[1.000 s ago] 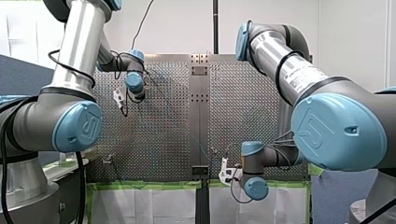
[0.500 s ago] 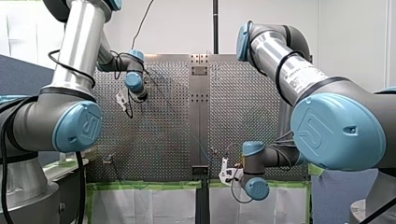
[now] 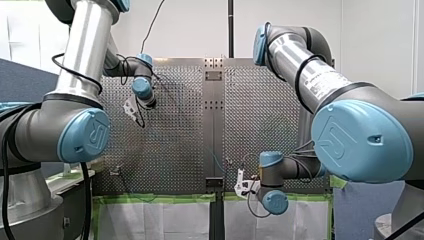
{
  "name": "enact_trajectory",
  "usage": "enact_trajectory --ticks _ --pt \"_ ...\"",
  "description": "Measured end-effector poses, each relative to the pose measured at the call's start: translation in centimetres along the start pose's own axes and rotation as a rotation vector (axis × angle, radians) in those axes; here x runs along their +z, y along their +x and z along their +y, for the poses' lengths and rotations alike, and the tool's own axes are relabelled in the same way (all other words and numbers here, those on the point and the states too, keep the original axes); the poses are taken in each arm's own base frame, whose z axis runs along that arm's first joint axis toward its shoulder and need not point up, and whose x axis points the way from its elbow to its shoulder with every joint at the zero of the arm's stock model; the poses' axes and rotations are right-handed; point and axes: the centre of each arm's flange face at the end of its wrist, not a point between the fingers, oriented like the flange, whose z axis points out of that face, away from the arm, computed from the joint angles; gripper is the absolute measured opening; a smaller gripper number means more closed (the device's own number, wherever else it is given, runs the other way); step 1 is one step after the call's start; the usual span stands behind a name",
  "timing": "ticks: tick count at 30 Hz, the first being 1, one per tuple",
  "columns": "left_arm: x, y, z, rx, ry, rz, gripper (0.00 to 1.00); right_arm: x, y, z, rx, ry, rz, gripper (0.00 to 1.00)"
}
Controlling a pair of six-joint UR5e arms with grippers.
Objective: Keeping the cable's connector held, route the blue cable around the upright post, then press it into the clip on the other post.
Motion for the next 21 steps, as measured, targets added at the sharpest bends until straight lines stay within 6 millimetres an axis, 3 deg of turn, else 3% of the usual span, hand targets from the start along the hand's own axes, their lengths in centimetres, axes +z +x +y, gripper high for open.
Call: enact_trajectory --ticks 21 --pt "0.4 -0.8 1.2 -0.218 -0.027 -0.017 1.00 0.1 0.1 0.0 0.000 0.000 0.004 0.00"
